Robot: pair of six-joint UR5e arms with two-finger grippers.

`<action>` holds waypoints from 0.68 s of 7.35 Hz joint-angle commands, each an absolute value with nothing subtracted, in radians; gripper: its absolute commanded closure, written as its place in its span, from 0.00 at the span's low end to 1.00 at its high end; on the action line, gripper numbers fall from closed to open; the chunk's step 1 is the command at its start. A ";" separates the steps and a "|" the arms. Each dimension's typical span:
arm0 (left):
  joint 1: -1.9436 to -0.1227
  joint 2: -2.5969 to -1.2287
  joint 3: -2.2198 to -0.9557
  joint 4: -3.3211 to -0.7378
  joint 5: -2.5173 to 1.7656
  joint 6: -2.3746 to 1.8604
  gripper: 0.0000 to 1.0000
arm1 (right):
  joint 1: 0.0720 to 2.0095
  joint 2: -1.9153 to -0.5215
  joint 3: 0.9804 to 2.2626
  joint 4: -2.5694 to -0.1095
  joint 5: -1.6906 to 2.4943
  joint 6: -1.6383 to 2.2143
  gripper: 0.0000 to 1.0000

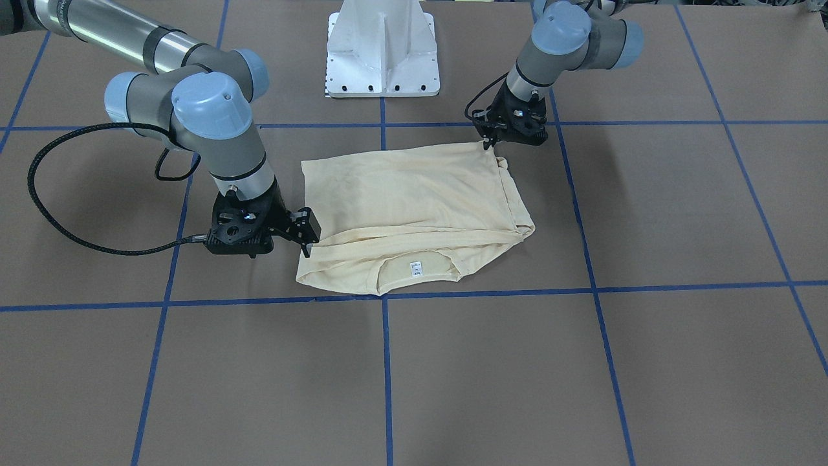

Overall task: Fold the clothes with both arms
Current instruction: 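Lower the left gripper to the folded shirt's side edge and grasp it, then drag the shirt with the left gripper away from the robot, rotating it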

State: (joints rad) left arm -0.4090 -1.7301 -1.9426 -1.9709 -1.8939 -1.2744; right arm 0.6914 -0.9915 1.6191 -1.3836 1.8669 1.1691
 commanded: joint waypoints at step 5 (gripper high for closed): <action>-0.754 -2.024 -1.569 -1.870 -1.809 -0.898 1.00 | 0.687 -0.992 1.618 -1.384 1.864 1.169 0.00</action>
